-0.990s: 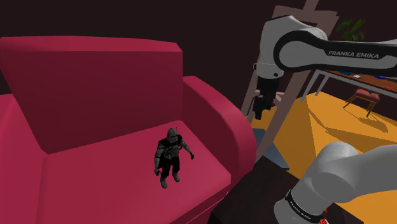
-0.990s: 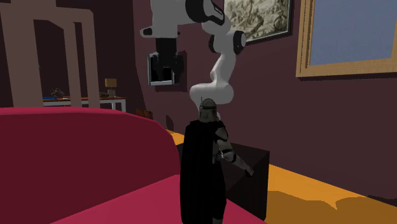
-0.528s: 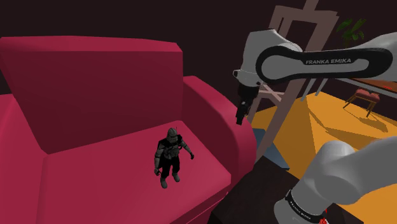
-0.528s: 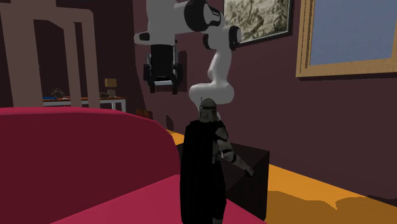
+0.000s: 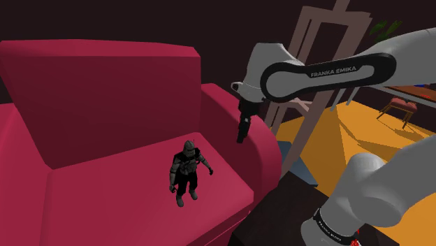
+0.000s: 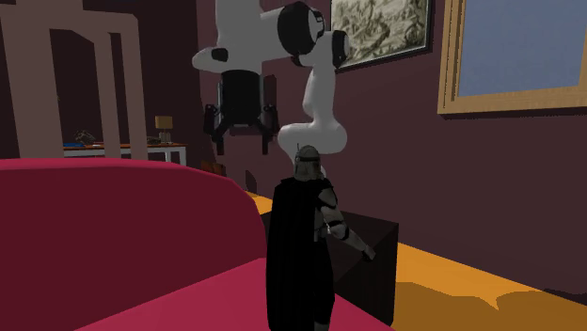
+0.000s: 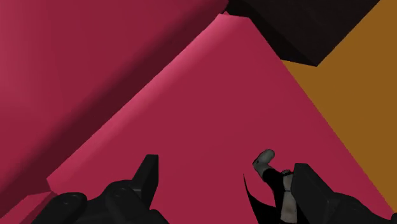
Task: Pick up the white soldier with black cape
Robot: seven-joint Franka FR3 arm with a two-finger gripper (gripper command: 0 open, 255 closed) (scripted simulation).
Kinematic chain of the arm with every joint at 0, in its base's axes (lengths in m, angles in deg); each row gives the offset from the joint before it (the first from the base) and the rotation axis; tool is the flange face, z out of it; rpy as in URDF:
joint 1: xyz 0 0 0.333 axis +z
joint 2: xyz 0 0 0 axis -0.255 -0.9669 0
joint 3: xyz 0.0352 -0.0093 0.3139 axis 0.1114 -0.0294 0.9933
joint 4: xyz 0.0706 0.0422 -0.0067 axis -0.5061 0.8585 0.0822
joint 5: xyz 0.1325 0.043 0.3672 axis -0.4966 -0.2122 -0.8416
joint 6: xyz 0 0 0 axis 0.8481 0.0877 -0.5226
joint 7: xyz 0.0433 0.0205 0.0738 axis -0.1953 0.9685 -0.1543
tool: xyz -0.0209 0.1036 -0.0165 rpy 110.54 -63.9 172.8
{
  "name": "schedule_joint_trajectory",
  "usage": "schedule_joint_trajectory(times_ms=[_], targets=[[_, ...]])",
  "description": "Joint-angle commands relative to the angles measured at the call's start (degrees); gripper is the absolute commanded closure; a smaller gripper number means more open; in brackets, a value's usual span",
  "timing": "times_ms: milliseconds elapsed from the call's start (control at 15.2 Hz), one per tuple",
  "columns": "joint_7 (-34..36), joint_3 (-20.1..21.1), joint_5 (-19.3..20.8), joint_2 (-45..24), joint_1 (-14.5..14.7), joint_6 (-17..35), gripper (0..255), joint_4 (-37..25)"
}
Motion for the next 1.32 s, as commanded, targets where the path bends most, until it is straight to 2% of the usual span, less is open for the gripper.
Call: schedule_joint_trajectory(times_ms=[0, 660, 1254], targets=[[-3.8, 0.0, -1.7, -2.5, 2.0, 4.0, 0, -0.1], [-23.4, 0.6, -11.8, -12.6, 11.4, 16.7, 0, -3.9], [-25.2, 0.6, -13.3, -15.7, 11.8, 22.8, 0, -0.9]])
